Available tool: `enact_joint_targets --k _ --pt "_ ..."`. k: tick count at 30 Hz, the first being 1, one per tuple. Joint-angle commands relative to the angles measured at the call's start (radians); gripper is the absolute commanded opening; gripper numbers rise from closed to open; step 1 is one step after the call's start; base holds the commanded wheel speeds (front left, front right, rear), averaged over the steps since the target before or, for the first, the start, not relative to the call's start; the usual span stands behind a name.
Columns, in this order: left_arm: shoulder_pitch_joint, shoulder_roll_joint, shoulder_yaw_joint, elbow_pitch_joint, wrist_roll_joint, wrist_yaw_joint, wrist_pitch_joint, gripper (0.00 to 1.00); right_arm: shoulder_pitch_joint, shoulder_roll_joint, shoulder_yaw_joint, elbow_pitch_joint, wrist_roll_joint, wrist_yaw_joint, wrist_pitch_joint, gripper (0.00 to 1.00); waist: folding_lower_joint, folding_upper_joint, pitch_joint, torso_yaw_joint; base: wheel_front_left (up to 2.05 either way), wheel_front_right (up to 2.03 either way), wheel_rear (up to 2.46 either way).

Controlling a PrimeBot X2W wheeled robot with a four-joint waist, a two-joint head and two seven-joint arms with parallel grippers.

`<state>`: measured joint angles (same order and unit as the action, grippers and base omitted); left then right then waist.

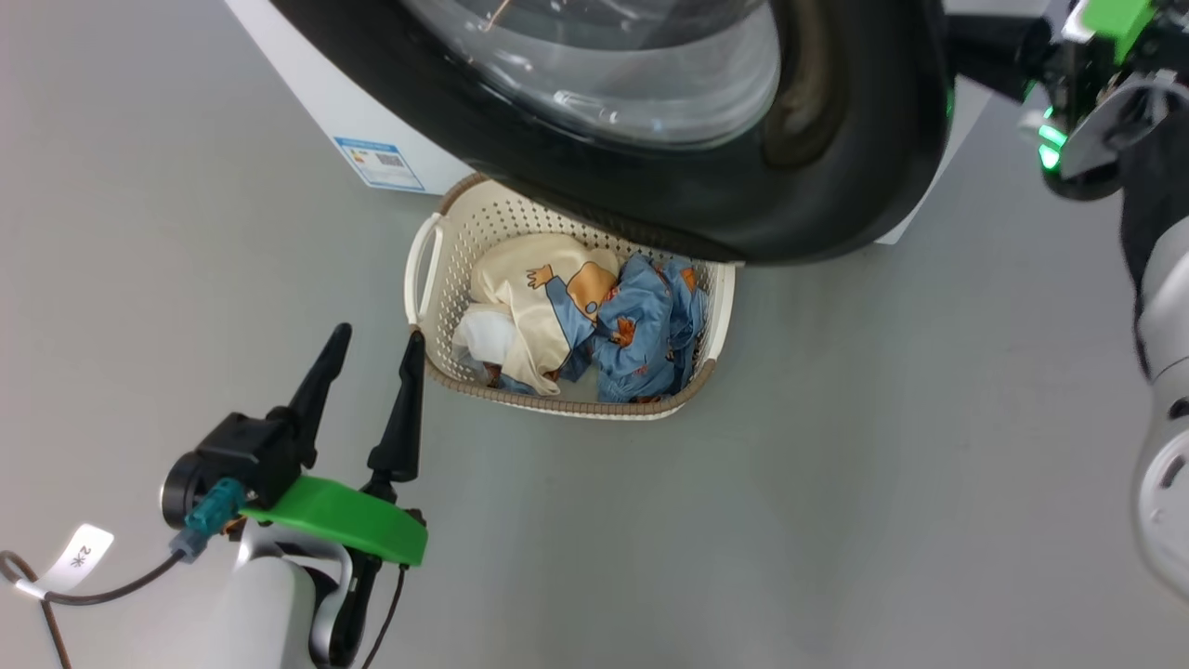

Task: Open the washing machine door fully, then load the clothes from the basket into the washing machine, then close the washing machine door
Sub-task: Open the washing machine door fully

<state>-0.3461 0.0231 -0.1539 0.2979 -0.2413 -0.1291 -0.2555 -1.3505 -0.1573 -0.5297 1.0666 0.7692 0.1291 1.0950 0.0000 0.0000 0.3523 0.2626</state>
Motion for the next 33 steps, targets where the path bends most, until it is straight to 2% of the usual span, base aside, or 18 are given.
enact_joint_targets --k 1,11,14,33 --pt "0.013 0.027 0.034 -0.027 0.015 -0.002 -0.006 1.00 0.001 0.035 0.009 -0.031 0.011 0.002 0.018 0.00 0.0000 0.0000 -0.009 -0.004 0.00 0.00 0.00" --pt "0.030 0.028 0.031 -0.042 0.026 -0.002 -0.006 1.00 0.194 0.105 0.006 -0.287 0.029 0.002 0.182 0.00 0.0000 0.0000 -0.051 -0.003 0.00 0.00 0.00" --pt "0.033 0.028 0.029 -0.050 0.030 -0.002 -0.006 1.00 0.238 0.106 0.045 -0.319 0.099 0.002 0.218 0.00 0.0000 0.0000 -0.066 0.003 0.00 0.00 0.00" --pt "0.058 0.041 0.009 -0.091 0.032 -0.002 -0.006 1.00 0.405 0.107 0.423 -0.346 0.448 0.002 0.083 0.00 0.0000 0.0000 -0.121 0.031 0.00 0.00 0.00"
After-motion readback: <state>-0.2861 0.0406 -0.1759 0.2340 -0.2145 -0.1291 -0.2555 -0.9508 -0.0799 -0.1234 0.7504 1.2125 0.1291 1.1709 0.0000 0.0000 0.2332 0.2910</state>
